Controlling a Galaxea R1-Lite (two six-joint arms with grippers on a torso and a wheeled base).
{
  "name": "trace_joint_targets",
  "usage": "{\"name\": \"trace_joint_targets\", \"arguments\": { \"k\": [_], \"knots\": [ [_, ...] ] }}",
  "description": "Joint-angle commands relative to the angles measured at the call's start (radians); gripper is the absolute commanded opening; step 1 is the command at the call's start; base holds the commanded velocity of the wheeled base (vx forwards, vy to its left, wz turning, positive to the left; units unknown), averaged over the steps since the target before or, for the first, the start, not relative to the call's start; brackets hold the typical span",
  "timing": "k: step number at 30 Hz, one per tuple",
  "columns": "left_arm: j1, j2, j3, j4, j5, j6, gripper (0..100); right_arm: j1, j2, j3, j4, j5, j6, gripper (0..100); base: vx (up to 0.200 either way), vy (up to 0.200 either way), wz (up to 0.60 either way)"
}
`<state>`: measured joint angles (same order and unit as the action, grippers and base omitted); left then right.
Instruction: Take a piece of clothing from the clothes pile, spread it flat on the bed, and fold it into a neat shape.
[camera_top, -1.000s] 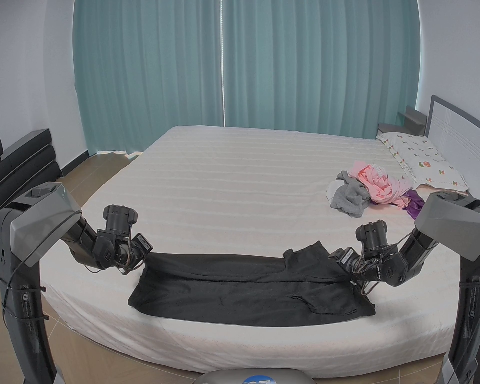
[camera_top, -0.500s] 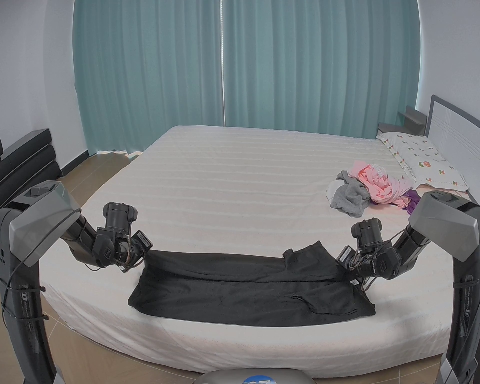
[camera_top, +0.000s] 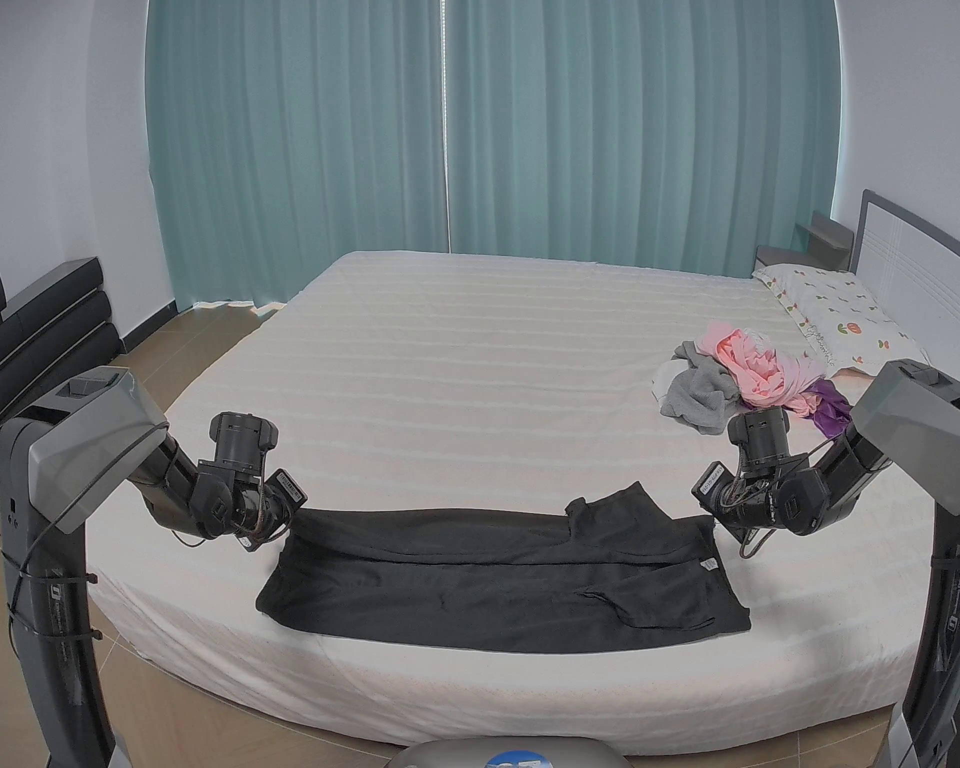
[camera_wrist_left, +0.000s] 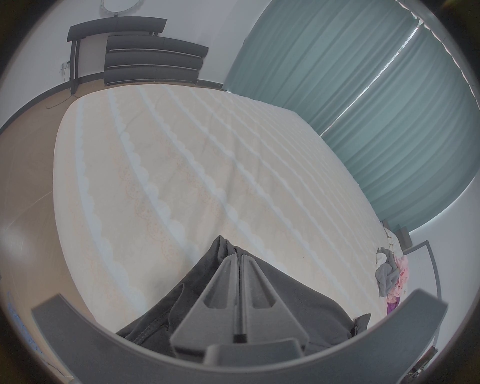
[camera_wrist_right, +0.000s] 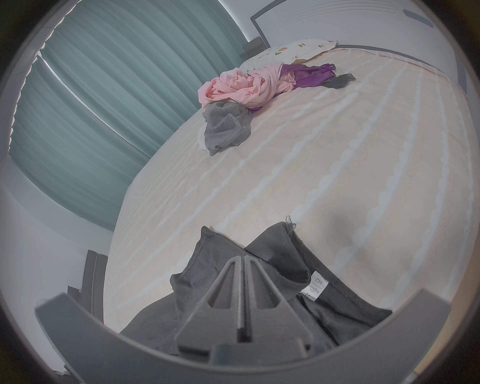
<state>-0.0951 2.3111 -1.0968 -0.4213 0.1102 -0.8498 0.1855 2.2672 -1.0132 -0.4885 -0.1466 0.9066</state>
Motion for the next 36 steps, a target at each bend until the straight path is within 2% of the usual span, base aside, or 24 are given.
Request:
{"name": "trace_joint_targets", "arguments": {
  "k": [1, 2, 3, 10, 20, 21, 23, 27, 29, 32, 36],
  "knots": [
    [0.0, 0.037, -0.012, 0.001, -0.001, 0.0, 0, 0.0, -0.025, 0.012, 0.001, 0.001, 0.002, 0, 0.0, 0.0, 0.0],
    [0.0, 0.037, -0.012, 0.001, -0.001, 0.0, 0, 0.002, -0.023, 0.013, 0.001, 0.001, 0.002, 0, 0.0, 0.0, 0.0],
    [0.0, 0.037, -0.011, 0.001, -0.003, 0.0, 100, 0.002, -0.02, 0.015, 0.001, 0.001, 0.002, 0, 0.0, 0.0, 0.0],
    [-0.002, 0.027, 0.02, 0.004, -0.003, 0.005, 100, 0.0, -0.017, 0.024, 0.001, 0.009, 0.008, 0, 0.0, 0.0, 0.0],
    [-0.009, 0.041, 0.046, -0.008, -0.043, 0.089, 100, 0.006, -0.02, 0.047, -0.001, 0.024, 0.009, 0, 0.0, 0.0, 0.0],
    [-0.009, 0.041, 0.041, -0.01, -0.041, 0.092, 0, 0.008, -0.023, 0.051, -0.002, 0.024, 0.009, 0, 0.0, 0.0, 0.0],
    [-0.008, 0.039, 0.037, -0.008, -0.041, 0.104, 0, 0.011, -0.023, 0.056, -0.002, 0.024, 0.009, 0, 0.0, 0.0, 0.0],
    [0.017, 0.033, 0.051, -0.014, -0.046, 0.209, 0, 0.011, -0.023, 0.056, -0.002, 0.024, 0.006, 0, 0.0, 0.0, 0.0],
    [0.026, 0.031, 0.052, -0.021, -0.057, 0.222, 0, 0.011, -0.021, 0.056, -0.002, 0.024, 0.006, 0, 0.0, 0.0, 0.0],
    [0.044, 0.025, 0.061, -0.027, -0.139, 0.259, 0, 0.011, -0.021, 0.056, -0.002, 0.024, 0.006, 0, 0.0, 0.0, 0.0],
    [0.052, 0.034, 0.061, -0.028, -0.156, 0.313, 0, 0.009, -0.02, 0.056, -0.002, 0.025, 0.006, 0, 0.0, 0.0, 0.0]
  ]
}}
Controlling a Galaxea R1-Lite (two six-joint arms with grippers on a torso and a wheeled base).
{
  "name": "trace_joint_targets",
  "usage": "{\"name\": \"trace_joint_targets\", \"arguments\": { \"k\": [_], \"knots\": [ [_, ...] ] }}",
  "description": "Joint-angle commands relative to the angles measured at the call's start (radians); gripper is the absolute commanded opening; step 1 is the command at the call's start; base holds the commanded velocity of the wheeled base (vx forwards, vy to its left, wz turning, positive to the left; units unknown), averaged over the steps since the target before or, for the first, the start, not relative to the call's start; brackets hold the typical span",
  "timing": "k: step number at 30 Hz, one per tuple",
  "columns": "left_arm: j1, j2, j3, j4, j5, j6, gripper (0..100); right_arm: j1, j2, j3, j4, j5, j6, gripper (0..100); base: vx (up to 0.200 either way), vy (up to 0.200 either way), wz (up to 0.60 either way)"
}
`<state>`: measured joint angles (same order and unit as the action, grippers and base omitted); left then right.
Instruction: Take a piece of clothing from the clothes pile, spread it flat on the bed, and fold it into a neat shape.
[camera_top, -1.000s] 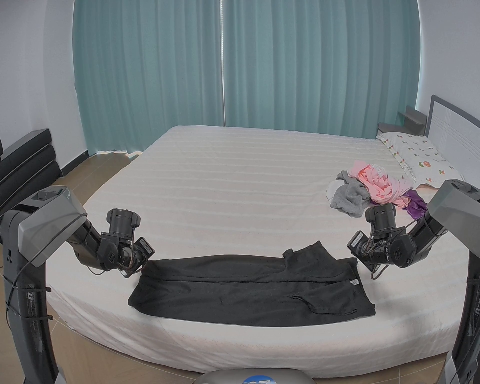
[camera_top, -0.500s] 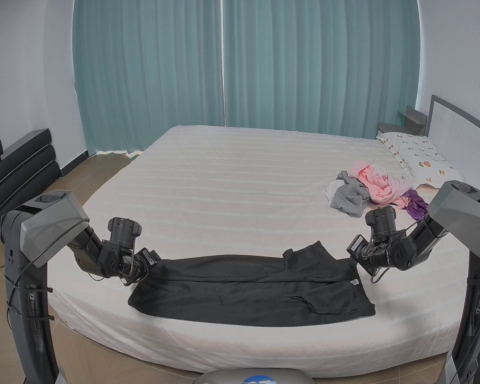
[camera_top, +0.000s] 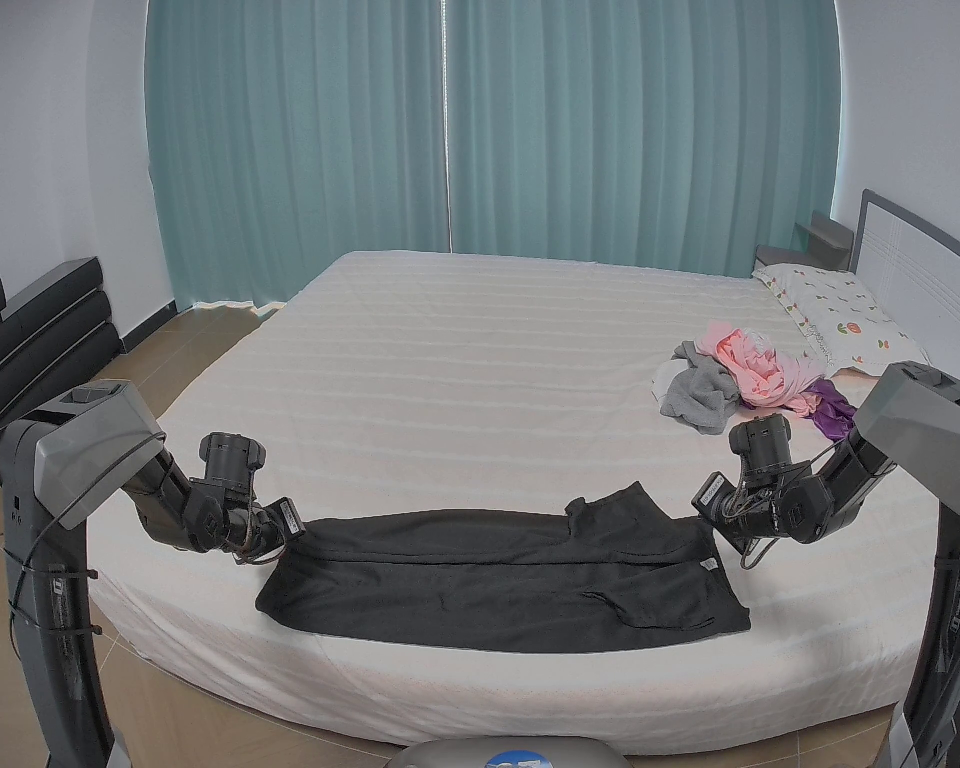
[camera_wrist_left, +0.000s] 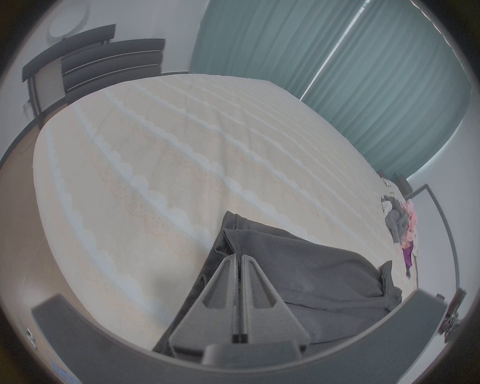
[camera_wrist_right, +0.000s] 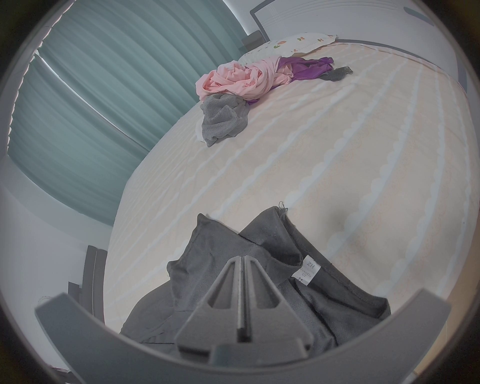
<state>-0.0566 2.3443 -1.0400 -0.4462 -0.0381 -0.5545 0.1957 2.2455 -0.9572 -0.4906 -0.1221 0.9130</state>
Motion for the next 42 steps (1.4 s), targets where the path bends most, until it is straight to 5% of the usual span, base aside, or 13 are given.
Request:
{"name": "trace_joint_targets", "arguments": {
  "k": [1, 32, 33, 42],
  "knots": [
    [0.014, 0.001, 0.005, -0.002, -0.009, 0.018, 0, -0.001, 0.002, 0.0, 0.0, 0.001, 0.0, 0, 0.0, 0.0, 0.0],
    [0.023, -0.088, 0.043, 0.0, 0.001, 0.007, 0, -0.007, 0.078, -0.023, 0.003, 0.01, -0.002, 0, 0.0, 0.0, 0.0],
    [0.023, -0.088, 0.041, 0.0, 0.001, 0.007, 0, -0.007, 0.078, -0.025, 0.003, 0.01, -0.002, 100, 0.0, 0.0, 0.0],
    [0.023, -0.086, 0.043, 0.0, 0.003, 0.008, 0, -0.009, 0.124, -0.078, 0.014, 0.002, 0.001, 100, 0.0, 0.0, 0.0]
  ]
}}
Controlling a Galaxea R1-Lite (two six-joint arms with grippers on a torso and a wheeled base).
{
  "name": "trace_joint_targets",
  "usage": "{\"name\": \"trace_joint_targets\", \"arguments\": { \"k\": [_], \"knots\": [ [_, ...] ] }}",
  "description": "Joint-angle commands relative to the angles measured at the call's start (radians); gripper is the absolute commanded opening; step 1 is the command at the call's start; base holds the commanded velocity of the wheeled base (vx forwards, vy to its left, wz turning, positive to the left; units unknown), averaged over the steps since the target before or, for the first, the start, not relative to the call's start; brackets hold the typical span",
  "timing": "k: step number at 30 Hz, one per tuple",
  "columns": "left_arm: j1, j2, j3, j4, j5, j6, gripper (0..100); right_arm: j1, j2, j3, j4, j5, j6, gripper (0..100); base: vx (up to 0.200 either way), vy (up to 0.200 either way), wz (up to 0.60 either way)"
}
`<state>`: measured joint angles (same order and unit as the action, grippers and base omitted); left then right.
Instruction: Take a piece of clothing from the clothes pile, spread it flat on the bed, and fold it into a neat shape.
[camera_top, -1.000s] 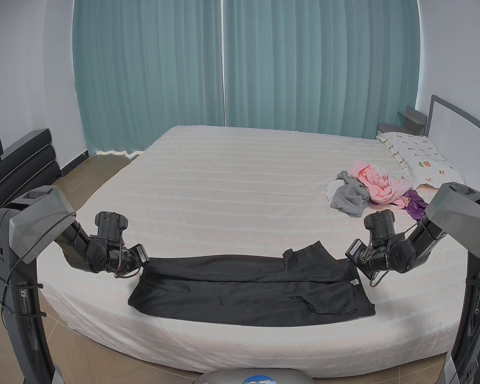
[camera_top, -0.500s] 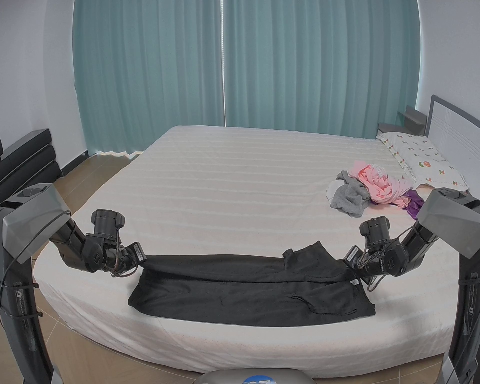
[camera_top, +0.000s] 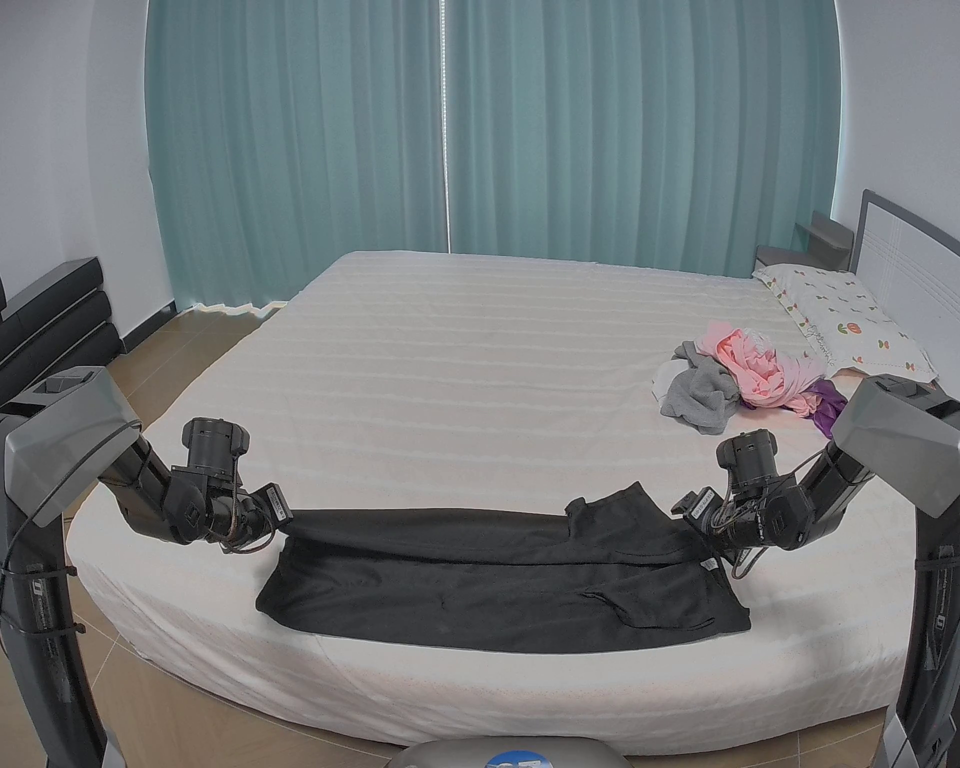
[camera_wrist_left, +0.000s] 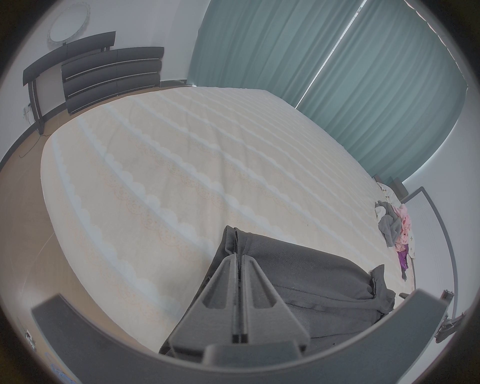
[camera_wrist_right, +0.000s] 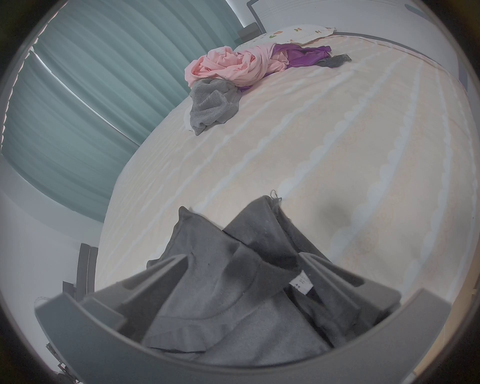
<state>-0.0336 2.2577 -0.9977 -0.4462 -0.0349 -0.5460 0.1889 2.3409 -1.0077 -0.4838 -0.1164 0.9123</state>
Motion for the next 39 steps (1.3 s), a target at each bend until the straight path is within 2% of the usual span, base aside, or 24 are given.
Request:
{"name": "trace_joint_targets", "arguments": {
  "k": [1, 5, 6, 21, 26, 30, 39],
  "knots": [
    [0.0, -0.001, 0.001, 0.0, 0.0, 0.0, 0, -0.003, 0.037, -0.037, 0.014, -0.003, 0.002, 100, 0.0, 0.0, 0.0],
    [0.0, -0.001, 0.002, 0.0, 0.001, -0.002, 0, -0.005, 0.058, -0.1, 0.09, -0.002, 0.005, 100, 0.0, 0.0, 0.0],
    [0.001, -0.001, 0.002, 0.0, 0.001, -0.002, 0, -0.005, 0.06, -0.103, 0.097, -0.002, 0.005, 0, 0.0, 0.0, 0.0],
    [0.004, 0.003, -0.01, 0.0, 0.006, -0.005, 0, -0.003, -0.08, 0.037, 0.106, -0.002, -0.021, 0, 0.0, 0.0, 0.0],
    [0.004, 0.01, -0.061, 0.0, 0.007, -0.046, 0, -0.013, -0.086, 0.0, 0.096, 0.0, -0.01, 0, 0.0, 0.0, 0.0],
    [0.009, 0.011, -0.124, 0.012, 0.004, -0.14, 0, -0.032, -0.081, -0.069, 0.076, 0.001, 0.037, 0, 0.0, 0.0, 0.0],
    [0.02, 0.013, -0.147, 0.006, 0.006, -0.169, 0, -0.04, -0.069, -0.103, 0.077, 0.001, 0.056, 0, 0.0, 0.0, 0.0]
  ]
}}
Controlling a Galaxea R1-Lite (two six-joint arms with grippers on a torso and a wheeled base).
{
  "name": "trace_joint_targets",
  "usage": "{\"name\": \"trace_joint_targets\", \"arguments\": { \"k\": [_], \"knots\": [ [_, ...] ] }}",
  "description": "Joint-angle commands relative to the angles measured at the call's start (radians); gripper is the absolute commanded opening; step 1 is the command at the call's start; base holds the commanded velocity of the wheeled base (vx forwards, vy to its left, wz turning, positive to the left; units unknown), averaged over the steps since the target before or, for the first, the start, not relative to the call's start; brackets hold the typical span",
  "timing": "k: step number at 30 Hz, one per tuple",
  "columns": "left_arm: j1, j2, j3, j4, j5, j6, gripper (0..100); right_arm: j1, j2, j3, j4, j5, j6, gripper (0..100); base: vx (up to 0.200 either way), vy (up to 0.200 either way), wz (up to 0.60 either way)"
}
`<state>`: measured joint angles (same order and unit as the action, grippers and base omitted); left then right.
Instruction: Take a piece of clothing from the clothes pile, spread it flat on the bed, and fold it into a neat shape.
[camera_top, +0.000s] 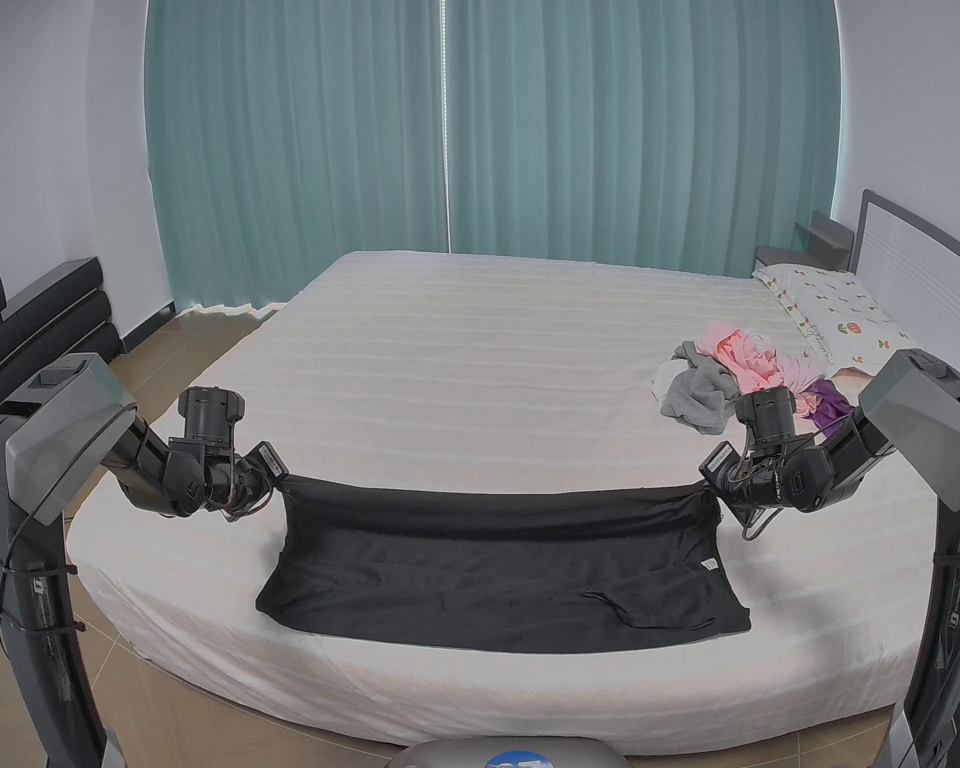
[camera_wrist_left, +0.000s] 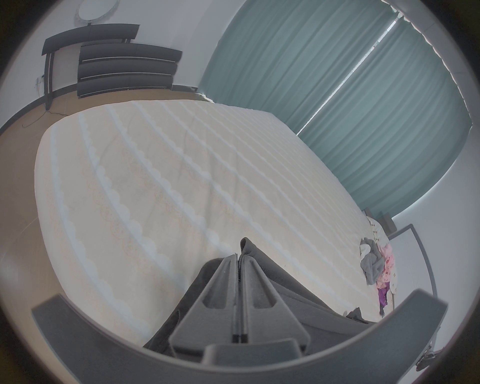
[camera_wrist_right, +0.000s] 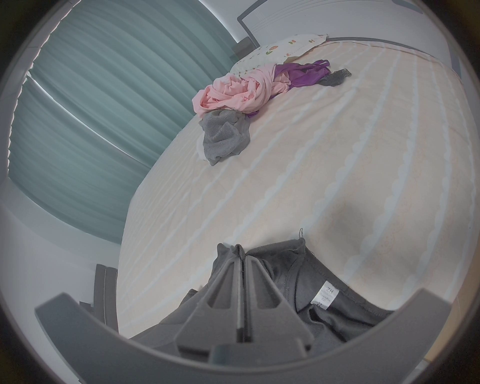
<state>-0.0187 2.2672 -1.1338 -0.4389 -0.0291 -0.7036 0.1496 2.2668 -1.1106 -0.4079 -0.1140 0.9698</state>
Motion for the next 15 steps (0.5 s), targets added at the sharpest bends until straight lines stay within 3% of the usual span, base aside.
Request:
{"name": "trace_joint_targets", "arguments": {
  "k": [1, 8, 14, 15],
  "knots": [
    [0.005, 0.003, -0.011, 0.002, 0.0, -0.019, 0, 0.001, 0.005, 0.008, 0.004, -0.001, -0.005, 0, 0.0, 0.0, 0.0],
    [0.008, 0.0, 0.045, 0.006, -0.002, -0.004, 0, 0.005, -0.009, 0.114, 0.006, 0.01, -0.048, 0, 0.0, 0.0, 0.0],
    [0.002, 0.005, 0.138, 0.029, -0.003, 0.087, 0, 0.008, 0.003, 0.184, 0.0, 0.027, -0.092, 0, 0.0, 0.0, 0.0],
    [0.002, 0.005, 0.138, 0.029, -0.003, 0.087, 0, 0.008, 0.003, 0.184, 0.0, 0.027, -0.092, 100, 0.0, 0.0, 0.0]
  ]
}}
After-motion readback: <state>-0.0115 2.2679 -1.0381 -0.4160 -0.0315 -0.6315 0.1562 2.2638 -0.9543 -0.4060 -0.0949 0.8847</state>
